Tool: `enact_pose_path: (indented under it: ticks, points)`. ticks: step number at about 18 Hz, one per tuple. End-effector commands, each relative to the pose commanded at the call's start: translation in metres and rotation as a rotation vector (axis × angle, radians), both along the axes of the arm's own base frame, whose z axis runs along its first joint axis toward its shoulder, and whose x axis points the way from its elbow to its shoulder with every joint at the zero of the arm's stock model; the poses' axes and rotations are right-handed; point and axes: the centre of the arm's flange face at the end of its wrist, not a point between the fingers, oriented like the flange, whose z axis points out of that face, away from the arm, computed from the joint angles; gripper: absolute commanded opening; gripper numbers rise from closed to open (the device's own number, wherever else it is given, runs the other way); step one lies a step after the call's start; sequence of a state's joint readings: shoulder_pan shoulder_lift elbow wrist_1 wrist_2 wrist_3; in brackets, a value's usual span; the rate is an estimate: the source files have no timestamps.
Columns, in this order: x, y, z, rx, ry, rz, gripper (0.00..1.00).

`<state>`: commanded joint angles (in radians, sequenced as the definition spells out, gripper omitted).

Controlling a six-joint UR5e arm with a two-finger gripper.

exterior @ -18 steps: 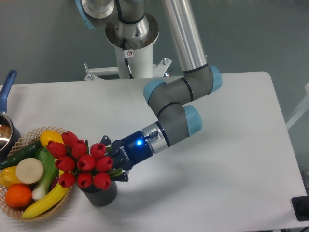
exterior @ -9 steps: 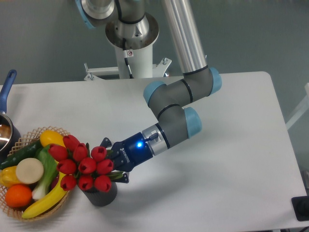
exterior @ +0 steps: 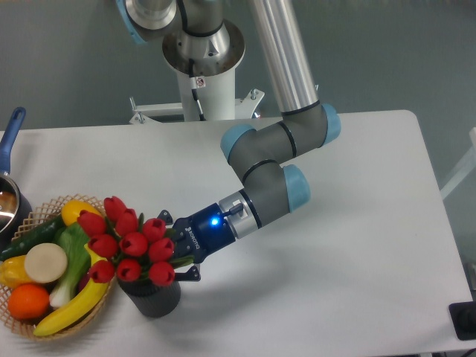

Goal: Insert the flowers into the vase
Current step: 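Push the tulip stems further down into the vase, then open the gripper to release the tulips in the vase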

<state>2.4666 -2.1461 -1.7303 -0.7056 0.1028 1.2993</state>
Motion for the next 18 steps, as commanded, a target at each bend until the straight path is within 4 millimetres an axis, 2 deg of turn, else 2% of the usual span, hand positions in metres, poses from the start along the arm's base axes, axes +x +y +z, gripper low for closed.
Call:
enact_pose_path:
  ticks: [7,9,11,13,14,15,16,18]
  points:
    - [0.0,-0.002,0.0,-0.002,-0.002,0.003,0.65]
    - [0.0,-0.002,0.0,0.0,0.0,0.003,0.71]
    - [0.0,-0.002,0.001,0.001,0.001,0.003,0.73]
    - [-0.001,-0.003,0.002,0.002,0.002,0.004,0.8]
    - [-0.001,-0.003,0.003,0.003,0.004,0.005,0.87]
    - [0.0,-0.005,0.01,0.009,0.011,0.006,0.99]
    - [0.002,-0.007,0.015,0.01,0.017,0.007,1.0]
    - [0.005,-0.015,0.014,-0.019,0.037,0.019,1.0]
